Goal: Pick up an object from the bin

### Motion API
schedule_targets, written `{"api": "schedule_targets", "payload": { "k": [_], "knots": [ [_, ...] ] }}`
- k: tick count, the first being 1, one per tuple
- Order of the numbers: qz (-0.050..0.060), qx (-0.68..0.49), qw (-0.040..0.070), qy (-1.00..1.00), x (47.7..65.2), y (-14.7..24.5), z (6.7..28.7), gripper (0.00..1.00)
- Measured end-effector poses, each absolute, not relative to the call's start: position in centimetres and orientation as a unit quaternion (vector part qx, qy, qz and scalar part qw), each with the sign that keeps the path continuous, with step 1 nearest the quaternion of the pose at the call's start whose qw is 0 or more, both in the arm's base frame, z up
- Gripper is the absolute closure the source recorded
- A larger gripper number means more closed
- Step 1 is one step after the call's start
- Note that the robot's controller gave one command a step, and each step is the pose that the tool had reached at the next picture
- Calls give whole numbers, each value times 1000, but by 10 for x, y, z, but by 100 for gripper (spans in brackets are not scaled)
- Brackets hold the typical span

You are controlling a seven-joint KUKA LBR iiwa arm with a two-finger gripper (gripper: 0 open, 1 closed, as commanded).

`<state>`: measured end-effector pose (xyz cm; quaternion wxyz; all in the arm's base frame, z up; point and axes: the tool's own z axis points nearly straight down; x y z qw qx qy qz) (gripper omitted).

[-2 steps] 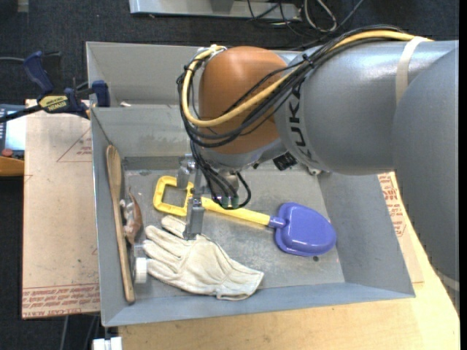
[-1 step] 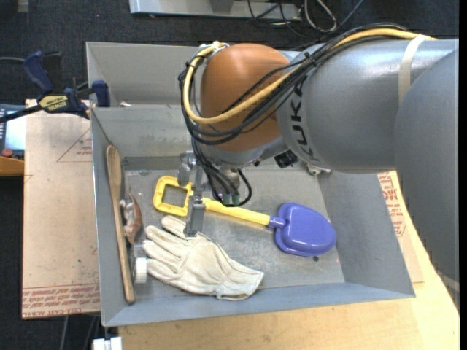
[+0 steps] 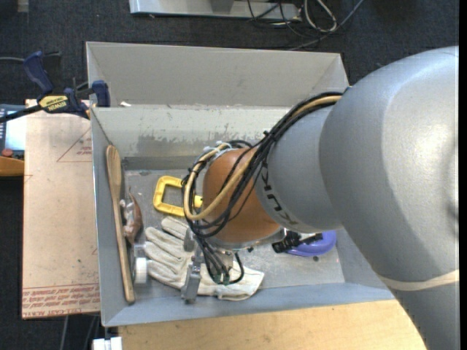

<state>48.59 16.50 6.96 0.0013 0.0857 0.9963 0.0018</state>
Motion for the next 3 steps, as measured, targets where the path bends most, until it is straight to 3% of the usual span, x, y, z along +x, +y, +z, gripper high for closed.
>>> {"api": "schedule_targets", "payload": {
  "k": [1, 2, 3],
  "knots": [
    [4, 136, 6, 991, 501, 169, 146, 0],
    [0, 7, -4, 1000, 488, 188, 99, 0],
    [6, 233, 6, 972, 483, 175, 70, 0]
  ]
}}
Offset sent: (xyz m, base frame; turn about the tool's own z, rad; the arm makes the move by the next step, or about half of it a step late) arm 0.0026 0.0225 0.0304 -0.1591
